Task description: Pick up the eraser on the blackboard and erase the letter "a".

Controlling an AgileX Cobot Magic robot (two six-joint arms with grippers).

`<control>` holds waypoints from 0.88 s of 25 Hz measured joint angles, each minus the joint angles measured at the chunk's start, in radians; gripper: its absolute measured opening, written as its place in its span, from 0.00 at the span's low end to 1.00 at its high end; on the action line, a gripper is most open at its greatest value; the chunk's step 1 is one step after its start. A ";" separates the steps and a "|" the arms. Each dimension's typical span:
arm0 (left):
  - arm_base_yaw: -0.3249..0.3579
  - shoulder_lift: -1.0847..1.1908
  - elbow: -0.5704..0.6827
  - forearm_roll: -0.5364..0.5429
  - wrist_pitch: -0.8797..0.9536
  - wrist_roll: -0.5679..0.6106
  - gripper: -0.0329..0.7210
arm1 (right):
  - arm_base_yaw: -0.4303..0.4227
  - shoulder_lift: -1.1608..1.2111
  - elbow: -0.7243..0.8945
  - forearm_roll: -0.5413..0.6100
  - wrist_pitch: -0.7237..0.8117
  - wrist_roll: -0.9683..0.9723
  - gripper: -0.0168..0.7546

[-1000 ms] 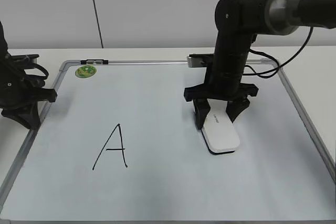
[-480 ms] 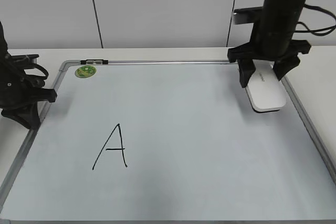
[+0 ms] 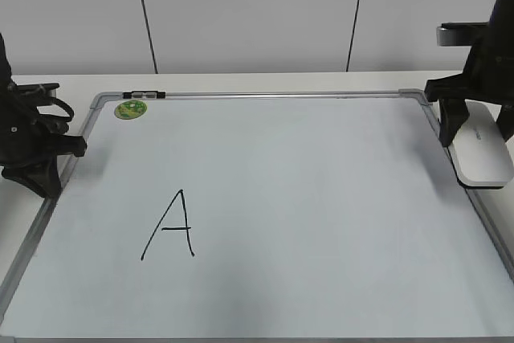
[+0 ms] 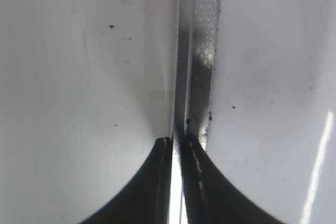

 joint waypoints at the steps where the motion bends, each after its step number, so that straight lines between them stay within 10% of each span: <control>1: 0.000 0.000 0.000 0.000 0.000 0.000 0.08 | -0.012 0.000 0.005 0.017 0.000 -0.019 0.71; 22: 0.000 0.000 0.000 0.000 0.000 0.000 0.08 | -0.076 0.121 0.005 0.124 -0.004 -0.138 0.71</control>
